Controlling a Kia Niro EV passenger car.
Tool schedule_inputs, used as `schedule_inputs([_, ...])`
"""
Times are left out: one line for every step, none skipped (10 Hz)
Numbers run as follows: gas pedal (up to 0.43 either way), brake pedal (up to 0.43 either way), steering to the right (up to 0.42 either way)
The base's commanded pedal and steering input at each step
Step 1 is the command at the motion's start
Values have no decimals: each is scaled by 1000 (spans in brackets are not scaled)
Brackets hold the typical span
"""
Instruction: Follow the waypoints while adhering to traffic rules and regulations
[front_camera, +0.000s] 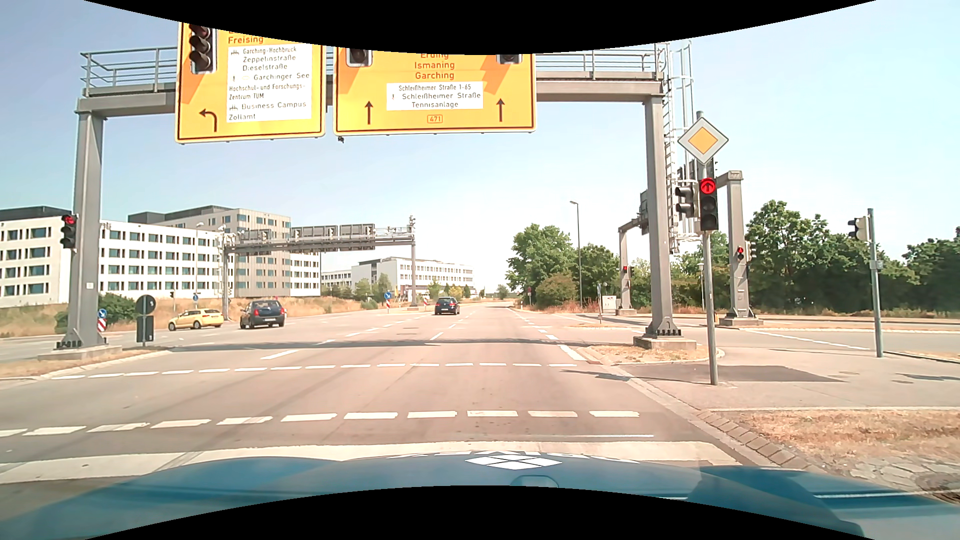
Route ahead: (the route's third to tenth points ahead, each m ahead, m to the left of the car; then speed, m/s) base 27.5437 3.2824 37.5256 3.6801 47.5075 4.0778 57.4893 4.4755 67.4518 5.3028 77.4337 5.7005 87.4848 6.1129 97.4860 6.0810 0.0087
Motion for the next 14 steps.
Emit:
schedule_inputs([0, 287, 2])
schedule_inputs([0, 287, 2])
schedule_inputs([0, 287, 2])
schedule_inputs([0, 287, 2])
schedule_inputs([0, 287, 2])
schedule_inputs([0, 287, 2])
schedule_inputs([0, 293, 2])
schedule_inputs([0, 293, 2])
schedule_inputs([0, 287, 2])
schedule_inputs([0, 293, 2])
schedule_inputs([0, 293, 2])
schedule_inputs([0, 293, 2])
schedule_inputs([0, 287, 2])
schedule_inputs([0, 293, 2])
